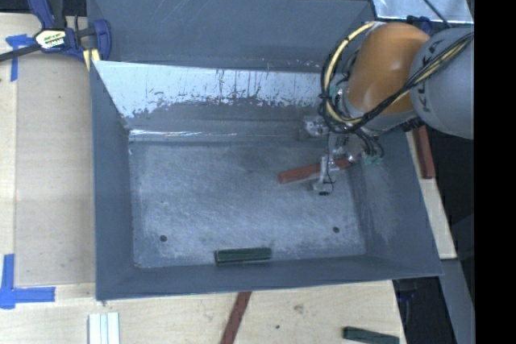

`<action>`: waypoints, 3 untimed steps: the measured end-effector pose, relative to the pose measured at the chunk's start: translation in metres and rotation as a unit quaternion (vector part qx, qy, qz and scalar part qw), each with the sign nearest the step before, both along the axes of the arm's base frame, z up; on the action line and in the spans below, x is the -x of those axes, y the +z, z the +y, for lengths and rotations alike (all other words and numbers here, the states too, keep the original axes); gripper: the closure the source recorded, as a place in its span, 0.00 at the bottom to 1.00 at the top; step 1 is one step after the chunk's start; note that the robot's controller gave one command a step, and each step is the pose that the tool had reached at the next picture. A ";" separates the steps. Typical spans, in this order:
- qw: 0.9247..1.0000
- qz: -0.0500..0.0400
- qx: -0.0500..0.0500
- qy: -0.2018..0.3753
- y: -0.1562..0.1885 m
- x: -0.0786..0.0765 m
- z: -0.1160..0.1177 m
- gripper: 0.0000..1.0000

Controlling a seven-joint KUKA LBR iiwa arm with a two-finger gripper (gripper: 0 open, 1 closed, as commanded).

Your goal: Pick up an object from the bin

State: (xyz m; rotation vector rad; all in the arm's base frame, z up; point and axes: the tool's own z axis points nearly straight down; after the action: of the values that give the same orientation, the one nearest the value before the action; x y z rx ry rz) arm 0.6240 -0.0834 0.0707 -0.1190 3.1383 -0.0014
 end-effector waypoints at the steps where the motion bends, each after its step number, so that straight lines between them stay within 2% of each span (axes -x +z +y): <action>1: 1.000 -0.003 0.000 0.000 0.001 -0.002 0.001 1.00; 2: 1.000 -0.003 0.000 0.000 0.001 -0.002 0.001 1.00; 3: 1.000 0.002 -0.001 0.013 0.053 0.000 -0.006 1.00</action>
Offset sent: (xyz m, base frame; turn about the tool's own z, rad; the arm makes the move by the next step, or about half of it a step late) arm 0.0000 0.0000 0.0000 0.0000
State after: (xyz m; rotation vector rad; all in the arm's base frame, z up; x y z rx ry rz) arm 0.6236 -0.0895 0.1236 -0.1615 3.1400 0.0013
